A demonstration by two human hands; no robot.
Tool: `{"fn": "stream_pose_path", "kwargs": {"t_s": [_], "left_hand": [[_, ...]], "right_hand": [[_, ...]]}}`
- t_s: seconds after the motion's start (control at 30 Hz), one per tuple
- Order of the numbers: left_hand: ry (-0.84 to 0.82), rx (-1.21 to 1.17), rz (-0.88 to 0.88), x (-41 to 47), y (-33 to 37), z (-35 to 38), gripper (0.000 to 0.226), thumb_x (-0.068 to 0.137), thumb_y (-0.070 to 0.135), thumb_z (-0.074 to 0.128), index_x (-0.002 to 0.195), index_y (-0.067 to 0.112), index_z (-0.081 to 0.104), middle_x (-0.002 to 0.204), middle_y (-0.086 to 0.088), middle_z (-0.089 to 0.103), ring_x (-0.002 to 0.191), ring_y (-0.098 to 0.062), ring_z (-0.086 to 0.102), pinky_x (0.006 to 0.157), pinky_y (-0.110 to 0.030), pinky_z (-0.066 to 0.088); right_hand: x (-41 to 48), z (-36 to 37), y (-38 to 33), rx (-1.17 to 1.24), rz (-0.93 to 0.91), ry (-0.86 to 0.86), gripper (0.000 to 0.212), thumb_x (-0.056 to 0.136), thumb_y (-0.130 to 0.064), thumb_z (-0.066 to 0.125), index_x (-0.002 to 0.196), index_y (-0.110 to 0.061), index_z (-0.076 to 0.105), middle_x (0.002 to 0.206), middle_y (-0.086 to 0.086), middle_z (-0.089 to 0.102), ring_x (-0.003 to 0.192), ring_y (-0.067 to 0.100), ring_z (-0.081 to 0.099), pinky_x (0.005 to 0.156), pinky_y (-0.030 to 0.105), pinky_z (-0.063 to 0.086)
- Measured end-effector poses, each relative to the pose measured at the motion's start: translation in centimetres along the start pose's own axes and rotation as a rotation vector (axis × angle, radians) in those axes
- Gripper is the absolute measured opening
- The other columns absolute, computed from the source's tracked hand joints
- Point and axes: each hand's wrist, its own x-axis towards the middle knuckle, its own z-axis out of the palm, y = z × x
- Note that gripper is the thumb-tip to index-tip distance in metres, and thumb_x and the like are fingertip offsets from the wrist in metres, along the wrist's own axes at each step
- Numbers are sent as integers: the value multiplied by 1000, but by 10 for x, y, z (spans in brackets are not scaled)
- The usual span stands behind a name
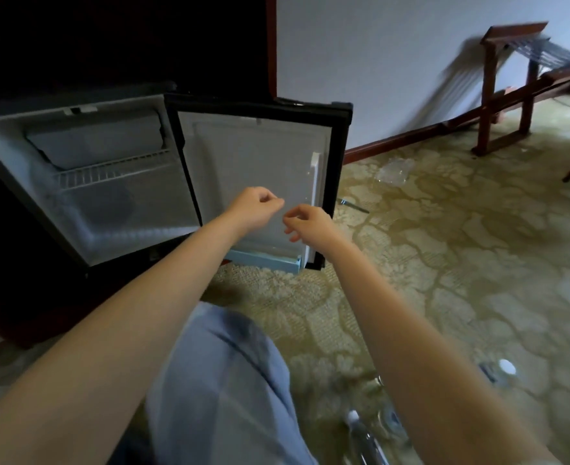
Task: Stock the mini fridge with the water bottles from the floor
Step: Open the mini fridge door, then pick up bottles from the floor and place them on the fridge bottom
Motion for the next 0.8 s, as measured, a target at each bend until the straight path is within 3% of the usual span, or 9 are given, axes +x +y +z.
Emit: {"fn": "stream_pose_path", "kwargs": {"t_s": [0.13, 0.23, 0.3, 0.37, 0.47, 0.6, 0.8], "left_hand": [[-157, 10, -17, -4, -2, 54, 14, 93, 21, 53, 93, 10, 61, 90, -7, 58, 85, -18, 53, 71, -28, 41], [-270, 27, -50, -8, -13, 103, 14, 92, 22, 54, 88, 10, 60, 79, -4, 56, 74, -17, 51, 60, -27, 38], [-350, 54, -72, -13, -24, 136, 16, 92, 25, 55, 85, 11, 60, 74, -1, 55, 76, -19, 51, 64, -28, 39], [-424, 78, -106, -21, -36, 168, 16, 91, 26, 56, 86, 12, 62, 83, -5, 59, 83, -22, 55, 71, -30, 41], [-530, 141, -146, -38, -58, 212, 18, 89, 27, 57, 93, 11, 65, 97, -10, 65, 95, -27, 60, 80, -34, 47], [-673, 242, -186, -63, -85, 254, 27, 89, 27, 58, 106, 8, 65, 109, -13, 65, 105, -29, 59, 89, -35, 47], [-709, 279, -271, -78, -110, 276, 23, 90, 26, 55, 105, 10, 63, 112, -10, 64, 103, -26, 58, 82, -27, 43]], "right_hand": [[-12, -2, 58, 30, 123, 38, 7, 93, -17, 53, 92, -14, 60, 84, 5, 65, 77, 20, 62, 80, 39, 55], [-30, -8, 109, 26, 236, 64, 9, 93, -16, 52, 91, -15, 62, 77, 0, 62, 76, 20, 61, 72, 35, 53], [-42, -11, 144, 31, 313, 91, 12, 91, -14, 55, 82, -18, 61, 73, 0, 61, 74, 21, 61, 75, 39, 54], [-56, -12, 177, 20, 401, 107, 15, 89, -16, 57, 76, -22, 59, 74, 2, 63, 73, 22, 60, 76, 41, 54], [-81, -6, 226, -12, 520, 120, 7, 87, -16, 56, 84, -20, 61, 86, 7, 67, 78, 25, 63, 78, 37, 53], [-108, 15, 275, -75, 667, 66, 22, 88, -15, 53, 106, -13, 66, 108, 12, 67, 102, 28, 63, 81, 30, 46], [-136, 60, 329, -158, 802, -87, 39, 92, -23, 52, 128, -8, 49, 123, 13, 60, 117, 29, 55, 85, 24, 40]]}}
